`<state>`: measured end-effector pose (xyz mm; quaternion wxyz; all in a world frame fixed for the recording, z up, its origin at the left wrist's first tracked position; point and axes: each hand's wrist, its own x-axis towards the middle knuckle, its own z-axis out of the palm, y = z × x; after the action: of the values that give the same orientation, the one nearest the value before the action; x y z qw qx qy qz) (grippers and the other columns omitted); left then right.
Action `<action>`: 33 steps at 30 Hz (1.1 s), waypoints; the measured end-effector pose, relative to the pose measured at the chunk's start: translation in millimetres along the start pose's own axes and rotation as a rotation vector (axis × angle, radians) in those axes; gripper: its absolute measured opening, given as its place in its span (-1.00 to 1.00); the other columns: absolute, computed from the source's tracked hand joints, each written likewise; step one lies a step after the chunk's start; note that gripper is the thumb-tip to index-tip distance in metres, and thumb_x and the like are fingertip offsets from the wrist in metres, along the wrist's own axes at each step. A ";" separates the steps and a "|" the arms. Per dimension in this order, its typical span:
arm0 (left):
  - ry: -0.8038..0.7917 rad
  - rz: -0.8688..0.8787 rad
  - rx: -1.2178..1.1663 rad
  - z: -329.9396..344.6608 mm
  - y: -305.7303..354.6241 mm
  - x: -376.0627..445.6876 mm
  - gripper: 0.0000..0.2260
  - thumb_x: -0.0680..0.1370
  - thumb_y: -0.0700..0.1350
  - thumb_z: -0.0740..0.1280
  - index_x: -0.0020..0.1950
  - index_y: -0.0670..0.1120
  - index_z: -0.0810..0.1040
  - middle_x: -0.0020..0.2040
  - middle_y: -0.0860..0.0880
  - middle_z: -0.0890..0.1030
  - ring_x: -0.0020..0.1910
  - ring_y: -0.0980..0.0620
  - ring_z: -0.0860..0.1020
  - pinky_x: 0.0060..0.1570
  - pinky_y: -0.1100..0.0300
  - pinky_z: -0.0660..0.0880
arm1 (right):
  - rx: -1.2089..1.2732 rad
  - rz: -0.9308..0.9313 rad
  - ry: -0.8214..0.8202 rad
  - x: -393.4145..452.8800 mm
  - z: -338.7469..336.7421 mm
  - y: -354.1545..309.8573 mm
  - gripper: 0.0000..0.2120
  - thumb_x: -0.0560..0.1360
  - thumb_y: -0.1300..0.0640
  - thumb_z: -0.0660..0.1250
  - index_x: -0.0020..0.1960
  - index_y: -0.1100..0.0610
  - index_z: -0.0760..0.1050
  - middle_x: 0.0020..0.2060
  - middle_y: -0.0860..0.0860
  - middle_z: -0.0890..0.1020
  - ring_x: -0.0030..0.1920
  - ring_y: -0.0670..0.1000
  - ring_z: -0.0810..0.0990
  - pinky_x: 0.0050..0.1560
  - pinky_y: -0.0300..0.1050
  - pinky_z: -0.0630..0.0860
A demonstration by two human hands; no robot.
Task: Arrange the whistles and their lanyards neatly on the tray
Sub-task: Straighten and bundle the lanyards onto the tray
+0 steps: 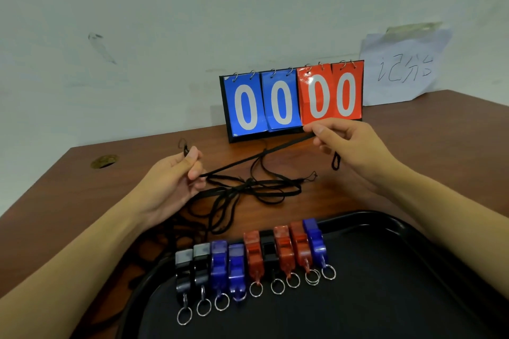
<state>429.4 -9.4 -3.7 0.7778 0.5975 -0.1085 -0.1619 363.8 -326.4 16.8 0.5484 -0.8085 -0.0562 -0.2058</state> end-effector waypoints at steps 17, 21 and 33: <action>-0.083 0.061 0.197 5.5 -4.4 -2.8 -0.74 0.74 -0.10 0.06 -0.03 -0.13 0.47 -0.34 0.00 0.12 -0.37 0.03 0.11 -0.30 0.13 0.18 | 0.027 0.018 0.061 5.2 -9.1 9.9 -0.84 0.63 0.05 0.31 0.12 0.04 0.63 -0.10 -0.03 0.76 -0.09 -0.04 0.74 0.02 -0.14 0.67; -0.114 0.075 0.334 5.5 -3.3 -2.6 -0.75 0.74 -0.17 0.10 0.08 -0.20 0.55 -0.34 0.00 0.28 -0.35 0.06 0.29 -0.27 0.20 0.36 | -0.161 -0.098 -0.164 -1.5 6.7 1.2 -0.83 0.63 0.13 0.30 0.17 0.10 0.61 -0.11 -0.04 0.77 -0.11 -0.10 0.75 -0.03 -0.26 0.66; -0.321 0.132 0.433 11.9 4.3 -13.7 -0.81 0.59 -0.15 0.31 0.05 -0.19 0.69 -0.13 -0.03 0.75 -0.17 0.11 0.63 -0.12 0.27 0.53 | -0.450 -0.316 -0.383 -20.8 27.1 -26.4 -0.54 0.50 0.00 0.47 0.37 -0.09 0.48 -0.19 -0.19 0.72 -0.08 -0.22 0.69 0.09 -0.20 0.64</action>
<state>412.9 -13.9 3.8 0.6137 0.7083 -0.3010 -0.1763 343.9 -288.7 22.8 0.2971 -0.9146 -0.2360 -0.1396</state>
